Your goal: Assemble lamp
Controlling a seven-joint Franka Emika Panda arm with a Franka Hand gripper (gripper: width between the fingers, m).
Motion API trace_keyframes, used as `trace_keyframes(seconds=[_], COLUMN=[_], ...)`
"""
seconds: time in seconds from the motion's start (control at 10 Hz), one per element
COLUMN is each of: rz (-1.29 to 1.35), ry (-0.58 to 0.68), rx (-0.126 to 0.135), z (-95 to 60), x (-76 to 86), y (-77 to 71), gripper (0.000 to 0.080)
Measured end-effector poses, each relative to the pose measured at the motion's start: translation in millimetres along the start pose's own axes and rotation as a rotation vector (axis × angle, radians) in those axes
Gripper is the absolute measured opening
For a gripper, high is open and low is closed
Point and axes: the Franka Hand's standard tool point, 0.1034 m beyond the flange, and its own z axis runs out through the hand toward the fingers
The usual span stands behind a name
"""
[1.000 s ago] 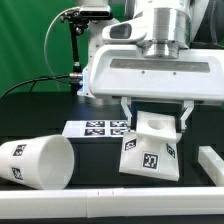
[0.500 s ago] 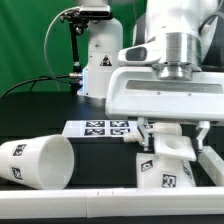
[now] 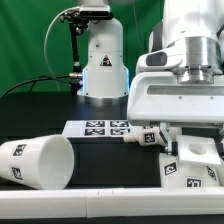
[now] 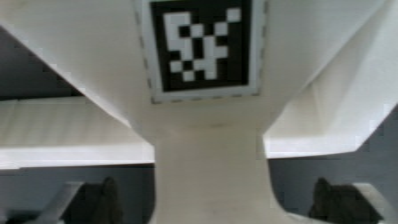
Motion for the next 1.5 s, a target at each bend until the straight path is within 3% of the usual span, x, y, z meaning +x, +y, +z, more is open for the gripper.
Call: trace_keyframes(seconds=[0.4, 0.5, 0.6, 1.0, 1.2, 1.4, 1.5], rz=[0.004, 0.003, 0.003, -0.002, 0.034, 0.065, 0.087], ry=[-0.014, -0.015, -0.015, -0.019, -0.048, -0.134, -0.173], rx=[-0.003, -0.003, -0.003, -0.004, 0.002, 0.038, 0.054], z=[0.5, 0.6, 0.6, 0.2, -23.2, -53.2, -61.1], x=[-1.8, -1.9, -2.0, -0.8, 10.7, 2.3, 7.5], y=[0.8, 0.8, 0.9, 3.1, 25.3, 21.1, 17.4], gripper=[0.0531, 0.065, 0.0684, 0.0698, 0.0698, 0.0698, 0.0698])
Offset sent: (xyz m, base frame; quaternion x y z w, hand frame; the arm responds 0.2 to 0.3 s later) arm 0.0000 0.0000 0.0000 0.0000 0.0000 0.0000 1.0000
